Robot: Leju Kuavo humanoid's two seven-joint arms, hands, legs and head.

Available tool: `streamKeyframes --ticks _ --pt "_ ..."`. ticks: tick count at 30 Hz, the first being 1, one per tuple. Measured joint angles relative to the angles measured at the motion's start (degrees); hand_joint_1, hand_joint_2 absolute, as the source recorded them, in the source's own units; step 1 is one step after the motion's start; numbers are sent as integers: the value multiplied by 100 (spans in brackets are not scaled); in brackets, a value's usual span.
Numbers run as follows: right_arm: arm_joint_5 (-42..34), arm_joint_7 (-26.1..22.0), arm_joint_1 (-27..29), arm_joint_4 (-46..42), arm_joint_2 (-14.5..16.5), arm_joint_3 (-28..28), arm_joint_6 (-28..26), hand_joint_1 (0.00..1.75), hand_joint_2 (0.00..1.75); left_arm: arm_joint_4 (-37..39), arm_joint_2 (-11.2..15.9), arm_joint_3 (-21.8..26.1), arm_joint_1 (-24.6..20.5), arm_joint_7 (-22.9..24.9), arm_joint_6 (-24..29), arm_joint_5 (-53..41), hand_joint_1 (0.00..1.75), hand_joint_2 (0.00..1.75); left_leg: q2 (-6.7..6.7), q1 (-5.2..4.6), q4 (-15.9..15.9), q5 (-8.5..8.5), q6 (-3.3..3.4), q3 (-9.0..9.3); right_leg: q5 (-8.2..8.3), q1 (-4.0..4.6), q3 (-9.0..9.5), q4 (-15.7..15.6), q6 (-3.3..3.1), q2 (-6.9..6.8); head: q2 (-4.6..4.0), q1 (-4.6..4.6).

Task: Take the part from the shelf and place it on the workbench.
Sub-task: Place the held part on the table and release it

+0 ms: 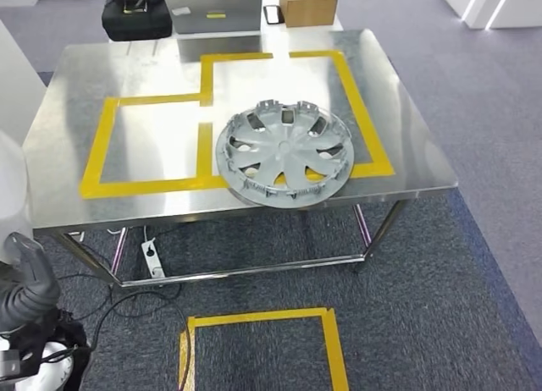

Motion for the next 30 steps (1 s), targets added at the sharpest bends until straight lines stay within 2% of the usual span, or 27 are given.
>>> streamKeyframes --ticks 3,4,5,6,8,10,13,15,16,18,19,20,21,23,24,25,26,27,28,30 --pt "5 -2 -1 1 1 0 1 0 0 1 -2 -6 7 0 0 1 175 175 -3 1 -8 -62 57 54 -352 4 -746 1107 7 19 0 39" --pt "7 -1 10 2 2 -1 1 0 0 1 -1 -8 15 0 0 1 175 175 -9 -3 -8 -93 60 79 -439 4 -945 1308 11 19 0 43" --pt "8 -2 22 2 2 -1 1 0 0 1 -1 -8 22 0 0 1 175 175 -17 -5 -8 -129 58 119 -416 4 -1042 1310 16 19 0 45" --pt "8 -2 29 2 2 -2 1 0 0 1 -1 -8 26 0 0 1 175 175 -24 -6 -8 -171 50 175 -265 4 -1027 1110 16 19 0 45" --pt "8 -3 35 1 2 -2 1 0 0 1 -1 -8 30 0 0 1 175 175 -32 -10 -3 -271 18 299 257 10 -792 348 -28 19 0 46" --pt "9 -3 31 1 2 -2 1 0 0 1 1 -8 31 1 0 1 175 175 -34 -24 -1 -357 -38 366 484 25 -600 -160 -106 18 0 39" --pt "11 -7 39 0 7 -4 -1 0 0 2 1 -10 33 3 0 3 175 175 -34 -36 42 -396 -131 421 513 29 -477 -240 -216 19 0 35" --pt "17 -12 40 -4 16 -5 -3 0 0 1 6 -12 25 5 0 0 175 175 -25 -28 331 -440 -187 315 511 4 -379 -276 -270 17 0 19" --pt "22 -15 35 -7 20 -6 -4 0 0 2 10 -13 24 7 0 -2 175 175 -20 -17 628 -527 -219 154 493 -6 -342 -292 -294 15 0 10" --pt "29 -16 29 -9 20 -7 -5 0 0 3 15 -16 35 9 0 -5 175 175 -15 4 1328 -828 -276 -272 440 -7 -294 -295 -325 16 0 -5" --pt "31 -16 30 -9 20 -7 -5 0 0 4 15 -19 45 10 0 -5 175 175 -14 12 1545 -939 -293 -441 409 -6 -266 -295 -327 18 0 -4" --pt "33 -16 33 -9 20 -7 -4 0 0 5 16 -21 51 10 0 -5 175 175 -13 17 1593 -936 -300 -530 378 -6 -230 -294 -325 22 0 -5" --pt "34 -16 34 -9 20 -8 -4 0 0 5 16 -23 53 11 0 -5 175 175 -12 18 1436 -785 -297 -523 345 -6 -184 -294 -321 26 0 -6" --pt "34 -16 35 -9 23 -9 -3 0 0 6 18 -26 54 11 0 -5 175 175 -5 17 744 -262 -271 -309 276 -6 -102 -296 -299 31 0 -4" --pt "34 -17 32 -9 25 -9 -2 0 0 8 20 -27 52 11 0 -5 175 175 6 3 424 -139 -251 -221 249 -1 -75 -296 -278 32 0 -7" --pt "34 -17 27 -10 26 -9 -2 0 0 9 21 -30 53 11 0 -5 175 175 15 -12 225 -56 -220 -168 228 4 -68 -294 -249 30 0 -14" --pt "34 -16 26 -11 27 -9 -2 0 0 11 23 -31 54 11 0 -5 175 175 20 -28 149 -50 -187 -160 212 9 -76 -294 -217 26 0 -14" --pt "34 -16 23 -12 28 -9 -2 0 0 12 26 -33 56 11 0 -7 175 175 22 -42 129 -61 -155 -175 204 14 -61 -299 -185 22 0 -17" --pt "35 -15 22 -14 29 -9 -2 0 0 11 27 -33 58 11 0 -19 175 175 19 -32 113 6 -116 -160 185 13 -60 -302 -151 19 0 -16" --pt "43 -17 19 -19 31 -10 -1 0 0 10 31 -31 45 19 0 -103 175 175 21 -8 63 33 -58 -118 64 9 -123 -163 -97 21 0 -4"
